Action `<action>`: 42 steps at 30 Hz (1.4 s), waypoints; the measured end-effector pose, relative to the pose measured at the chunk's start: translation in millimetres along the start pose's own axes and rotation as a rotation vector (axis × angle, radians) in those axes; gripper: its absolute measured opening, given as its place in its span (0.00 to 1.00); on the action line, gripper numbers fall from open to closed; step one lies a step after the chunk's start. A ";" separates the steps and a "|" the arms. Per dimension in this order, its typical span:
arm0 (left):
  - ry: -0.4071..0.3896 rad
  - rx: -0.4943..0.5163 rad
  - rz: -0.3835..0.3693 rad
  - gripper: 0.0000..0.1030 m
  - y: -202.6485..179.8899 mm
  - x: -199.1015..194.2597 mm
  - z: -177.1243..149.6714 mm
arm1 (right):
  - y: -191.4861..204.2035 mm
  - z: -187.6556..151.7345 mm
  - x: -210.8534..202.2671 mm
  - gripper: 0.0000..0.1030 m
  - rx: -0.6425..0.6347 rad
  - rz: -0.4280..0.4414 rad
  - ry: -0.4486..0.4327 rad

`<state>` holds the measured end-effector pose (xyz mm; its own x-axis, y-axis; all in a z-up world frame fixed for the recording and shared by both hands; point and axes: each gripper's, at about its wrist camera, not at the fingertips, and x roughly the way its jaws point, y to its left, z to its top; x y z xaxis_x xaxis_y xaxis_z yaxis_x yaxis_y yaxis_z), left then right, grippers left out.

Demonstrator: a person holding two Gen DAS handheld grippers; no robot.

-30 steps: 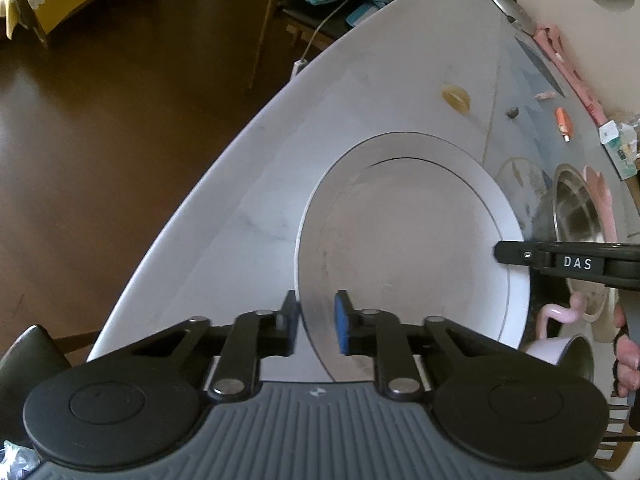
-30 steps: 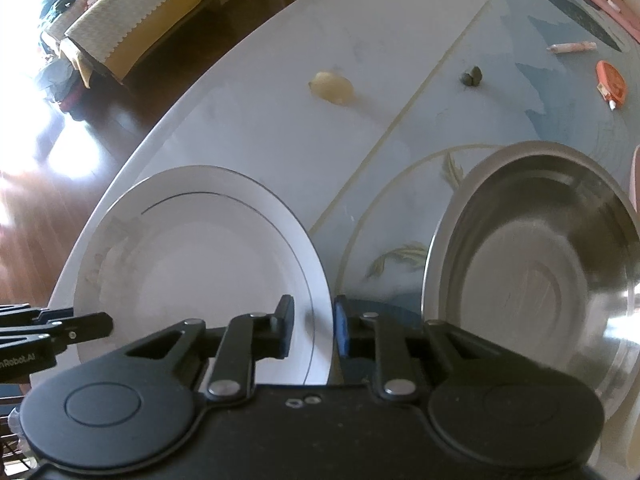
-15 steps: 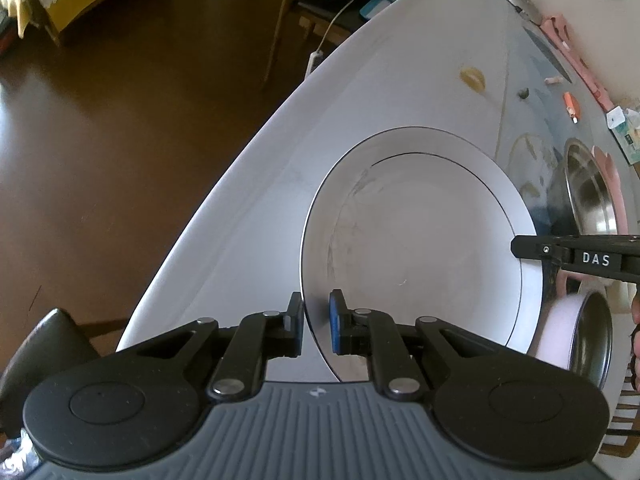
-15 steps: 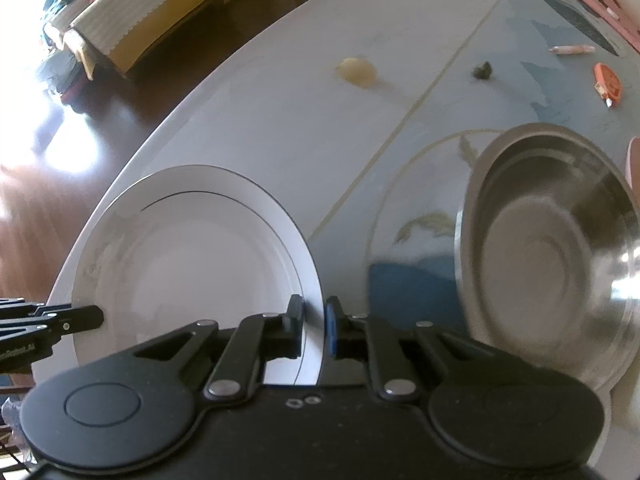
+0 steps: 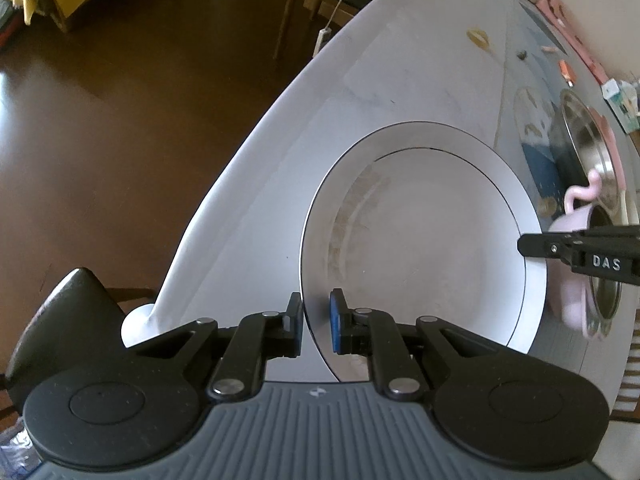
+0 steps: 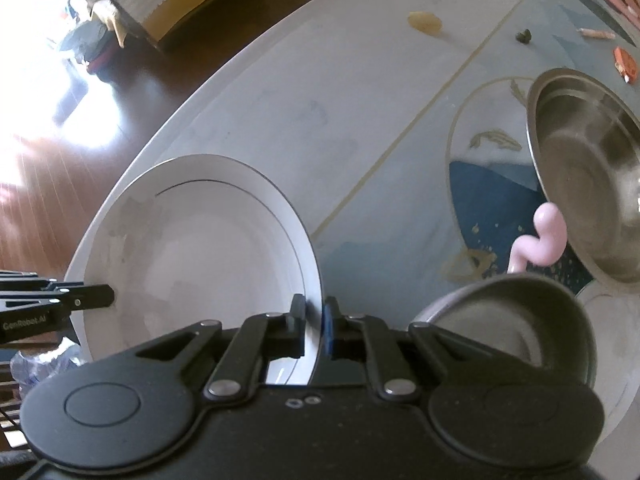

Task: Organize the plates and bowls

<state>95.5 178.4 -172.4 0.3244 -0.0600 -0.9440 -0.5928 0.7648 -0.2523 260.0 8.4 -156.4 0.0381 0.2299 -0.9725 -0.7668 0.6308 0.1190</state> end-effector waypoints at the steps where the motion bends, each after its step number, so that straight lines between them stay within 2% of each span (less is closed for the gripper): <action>1: -0.003 0.007 0.002 0.11 6.7 -5.5 -4.9 | -0.2 0.5 1.3 0.10 -0.004 -0.007 0.001; 5: -0.015 0.042 0.010 0.12 4.9 -8.7 -7.2 | 10.1 2.0 3.3 0.12 -0.029 -0.055 -0.008; 8: -0.016 0.057 0.020 0.12 3.5 -10.0 -8.4 | 10.8 0.9 -2.3 0.21 0.003 -0.043 -0.022; 10: -0.022 0.066 0.028 0.12 2.8 -12.8 -10.2 | 11.2 -2.1 -7.7 0.23 0.010 -0.054 -0.035; 14: -0.076 0.135 0.076 0.12 -2.7 -23.8 -13.9 | 13.9 -14.7 -19.2 0.28 0.030 -0.045 -0.064; 22: -0.152 0.192 0.061 0.14 -11.2 -54.1 -21.0 | 27.1 -33.9 -49.5 0.34 0.044 -0.026 -0.154; 27: -0.234 0.247 0.015 0.26 -24.3 -79.8 -32.7 | 33.1 -52.8 -81.2 0.39 0.065 -0.020 -0.243; 30: -0.294 0.282 -0.006 0.36 -33.9 -96.6 -40.4 | 33.6 -66.2 -98.6 0.42 0.092 -0.015 -0.294; 32: -0.330 0.295 -0.024 0.56 -40.6 -107.2 -43.9 | 34.4 -77.1 -109.4 0.43 0.107 -0.018 -0.327; 39: -0.428 0.386 -0.071 0.58 -68.2 -138.8 -57.7 | 36.3 -110.5 -147.4 0.51 0.153 -0.058 -0.445; 42: -0.466 0.429 -0.093 0.63 -79.3 -151.5 -65.9 | 35.9 -123.1 -161.2 0.55 0.170 -0.079 -0.501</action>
<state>44.8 84.6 -23.3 0.7039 0.0727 -0.7066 -0.2304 0.9643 -0.1303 147.4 -97.2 -20.1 0.4248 0.4759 -0.7701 -0.6363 0.7621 0.1200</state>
